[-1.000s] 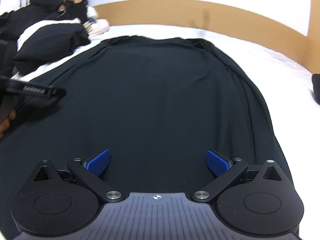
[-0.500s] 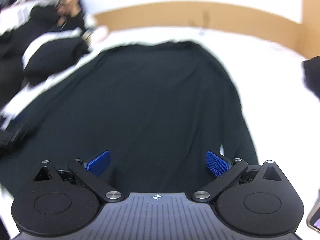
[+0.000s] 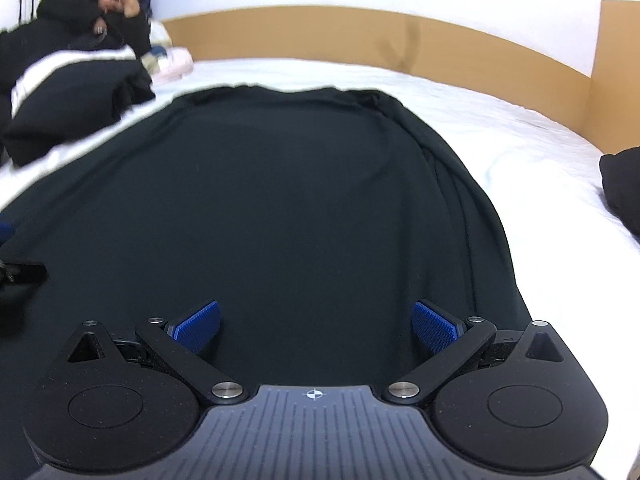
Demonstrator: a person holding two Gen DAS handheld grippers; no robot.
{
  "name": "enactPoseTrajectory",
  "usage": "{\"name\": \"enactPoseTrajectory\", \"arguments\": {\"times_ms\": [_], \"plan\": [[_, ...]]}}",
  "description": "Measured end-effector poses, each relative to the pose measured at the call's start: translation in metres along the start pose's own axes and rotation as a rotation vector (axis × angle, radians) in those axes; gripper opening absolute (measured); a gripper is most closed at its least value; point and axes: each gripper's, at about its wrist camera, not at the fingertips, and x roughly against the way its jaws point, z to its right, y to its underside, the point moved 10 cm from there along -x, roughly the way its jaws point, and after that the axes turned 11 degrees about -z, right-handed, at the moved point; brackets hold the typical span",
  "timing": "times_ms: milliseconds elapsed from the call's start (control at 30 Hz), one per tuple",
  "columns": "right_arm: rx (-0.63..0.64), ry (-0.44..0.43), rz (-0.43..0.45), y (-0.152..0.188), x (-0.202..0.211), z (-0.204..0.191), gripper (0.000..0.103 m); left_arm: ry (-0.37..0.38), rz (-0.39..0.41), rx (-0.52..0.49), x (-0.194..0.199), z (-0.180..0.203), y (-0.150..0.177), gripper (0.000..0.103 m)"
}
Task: Fold clothes
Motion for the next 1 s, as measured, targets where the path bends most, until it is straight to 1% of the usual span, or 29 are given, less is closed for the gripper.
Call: {"name": "enactPoseTrajectory", "arguments": {"times_ms": [33, 67, 100, 133, 200, 300, 333, 367, 433, 500, 533, 600, 633, 700, 800, 900, 1000], "plan": [[0.008, 0.011, -0.004, 0.002, -0.002, 0.000, 0.103, 0.004, -0.011, 0.001, 0.005, -0.002, 0.005, 0.103], [0.009, 0.012, -0.007, 0.004, -0.004, 0.001, 0.103, -0.001, -0.020, -0.024, 0.009, -0.003, 0.011, 0.103], [0.001, 0.002, -0.009, 0.007, -0.004, 0.003, 0.103, 0.000, -0.015, -0.060, 0.014, -0.003, 0.018, 0.103], [-0.006, -0.009, -0.011, 0.010, -0.004, 0.004, 0.103, 0.011, -0.009, -0.077, 0.020, -0.005, 0.024, 0.103], [-0.002, -0.018, -0.009, 0.015, -0.002, 0.005, 0.103, 0.034, -0.022, -0.077, 0.031, -0.011, 0.036, 0.103], [0.006, -0.010, -0.008, 0.018, 0.000, 0.006, 0.103, 0.054, -0.040, -0.062, 0.040, -0.017, 0.041, 0.103], [0.008, -0.007, -0.007, 0.019, 0.001, 0.006, 0.103, 0.059, -0.040, -0.038, 0.042, -0.019, 0.036, 0.103], [0.008, -0.005, -0.008, 0.020, 0.003, 0.006, 0.103, 0.065, -0.024, -0.001, 0.045, -0.021, 0.029, 0.103], [0.007, -0.006, -0.010, 0.021, 0.003, 0.005, 0.103, 0.102, 0.041, 0.075, 0.050, -0.022, 0.002, 0.103], [0.006, -0.008, -0.011, 0.021, 0.002, 0.007, 0.103, 0.161, 0.070, 0.111, 0.045, -0.013, -0.026, 0.103], [0.006, -0.009, -0.011, 0.020, 0.002, 0.007, 0.103, 0.172, 0.074, 0.117, 0.037, -0.007, -0.039, 0.103], [0.006, -0.010, -0.012, 0.020, 0.001, 0.008, 0.103, 0.149, 0.060, 0.111, 0.014, 0.004, -0.056, 0.103], [0.007, -0.011, -0.012, 0.020, 0.000, 0.008, 0.103, 0.115, 0.043, 0.101, 0.000, 0.009, -0.061, 0.103], [0.007, -0.013, -0.012, 0.019, -0.001, 0.009, 0.103, 0.051, 0.001, 0.066, -0.024, 0.016, -0.058, 0.102], [0.007, -0.016, -0.013, 0.018, -0.002, 0.010, 0.103, -0.011, 0.034, 0.001, -0.039, 0.022, -0.041, 0.103], [0.009, -0.020, -0.015, 0.017, -0.004, 0.011, 0.103, -0.009, 0.032, 0.037, -0.036, 0.016, -0.039, 0.103], [0.021, -0.034, -0.019, 0.017, -0.005, 0.012, 0.103, -0.022, 0.027, 0.022, -0.037, 0.019, -0.040, 0.103]]}}
